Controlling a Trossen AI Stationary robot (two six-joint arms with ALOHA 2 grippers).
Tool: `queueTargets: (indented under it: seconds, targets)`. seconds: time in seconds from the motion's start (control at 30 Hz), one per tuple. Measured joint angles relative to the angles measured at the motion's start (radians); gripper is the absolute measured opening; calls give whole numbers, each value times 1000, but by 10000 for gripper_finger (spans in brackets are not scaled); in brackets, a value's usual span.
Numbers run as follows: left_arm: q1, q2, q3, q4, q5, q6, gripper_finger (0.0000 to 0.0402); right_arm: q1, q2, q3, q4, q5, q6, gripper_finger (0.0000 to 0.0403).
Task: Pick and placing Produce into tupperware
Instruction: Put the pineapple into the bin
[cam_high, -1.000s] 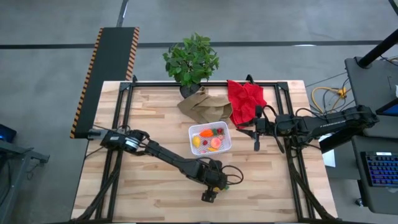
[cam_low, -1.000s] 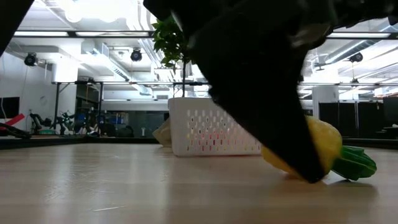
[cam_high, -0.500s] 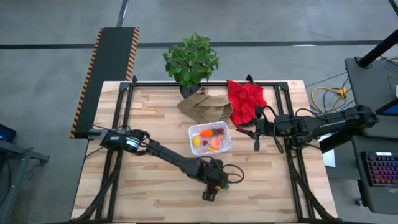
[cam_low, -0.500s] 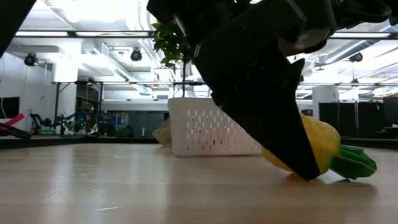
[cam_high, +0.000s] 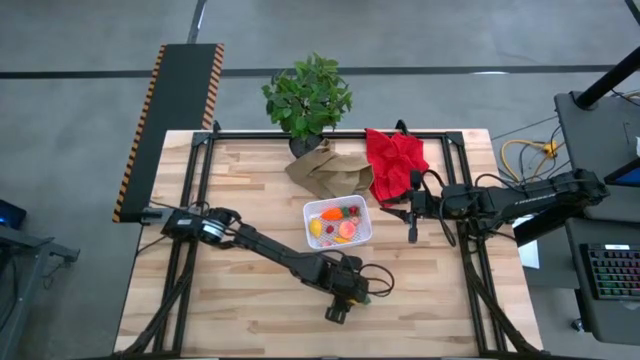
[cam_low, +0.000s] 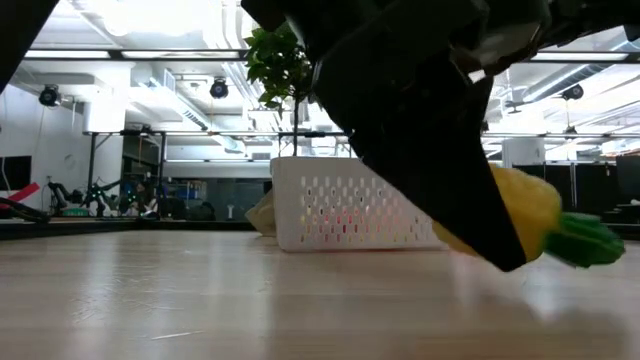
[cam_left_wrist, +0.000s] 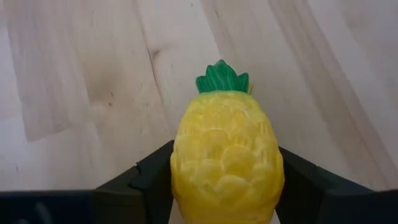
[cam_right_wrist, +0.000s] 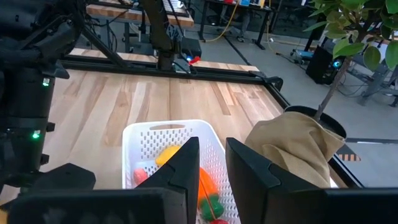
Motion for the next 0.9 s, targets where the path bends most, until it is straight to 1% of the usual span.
queueTargets:
  seconds: [0.1, 0.27, 0.37, 0.5, 0.67, 0.77, 0.9]
  targets:
    - [0, -12, 2, -5, 1, 14, 185, 0, 0, 0, 0, 0, 0, 70]
    - [0, -59, 1, -9, 0, 23, 185, 0, 0, 0, 0, 0, 3, 70]
    - [0, -91, 0, -50, -12, 30, 193, 0, 0, 0, 37, 0, 33, 70]
    - [1, -144, -5, -130, -86, 33, 194, 0, -3, 1, 125, 0, 59, 70]
    - [21, -206, -10, -236, -164, 33, 185, 1, -9, 0, 130, 0, 54, 70]
    - [45, -240, -11, -284, -190, 41, 189, 0, -9, 0, 135, 0, 52, 70]
    - [94, -283, -22, -299, -196, 56, 191, 0, -9, 0, 139, 0, 51, 70]
